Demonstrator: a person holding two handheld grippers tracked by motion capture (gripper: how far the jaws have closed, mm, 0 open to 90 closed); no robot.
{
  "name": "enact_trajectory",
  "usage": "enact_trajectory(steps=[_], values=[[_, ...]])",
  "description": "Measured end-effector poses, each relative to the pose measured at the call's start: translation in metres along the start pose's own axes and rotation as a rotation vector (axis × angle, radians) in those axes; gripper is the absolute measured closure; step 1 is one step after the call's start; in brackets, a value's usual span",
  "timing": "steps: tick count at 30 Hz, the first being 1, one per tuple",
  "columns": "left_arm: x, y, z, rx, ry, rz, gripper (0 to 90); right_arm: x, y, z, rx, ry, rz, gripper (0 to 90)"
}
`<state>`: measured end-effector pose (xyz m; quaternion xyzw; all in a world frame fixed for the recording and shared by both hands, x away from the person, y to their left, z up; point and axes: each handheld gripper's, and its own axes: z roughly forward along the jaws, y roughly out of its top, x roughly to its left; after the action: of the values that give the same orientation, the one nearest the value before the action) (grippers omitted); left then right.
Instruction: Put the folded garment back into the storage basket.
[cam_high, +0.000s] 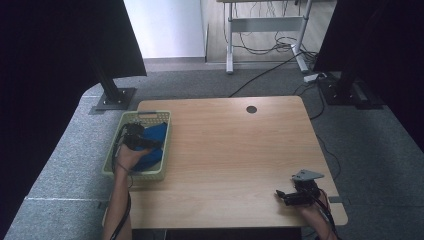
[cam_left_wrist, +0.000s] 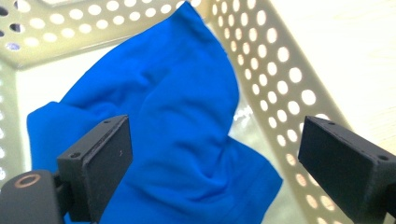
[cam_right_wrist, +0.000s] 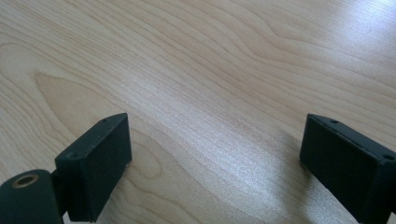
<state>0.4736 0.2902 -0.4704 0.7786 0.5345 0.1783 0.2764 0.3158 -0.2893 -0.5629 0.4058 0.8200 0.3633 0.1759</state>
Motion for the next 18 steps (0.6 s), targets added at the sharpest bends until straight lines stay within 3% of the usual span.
enact_trajectory(steps=[18], values=[[-0.027, 0.001, -0.013, -0.077, -0.011, 0.036, 9.4, 0.000, 0.000, 0.000, 0.000, 0.000, 0.000, 8.6]])
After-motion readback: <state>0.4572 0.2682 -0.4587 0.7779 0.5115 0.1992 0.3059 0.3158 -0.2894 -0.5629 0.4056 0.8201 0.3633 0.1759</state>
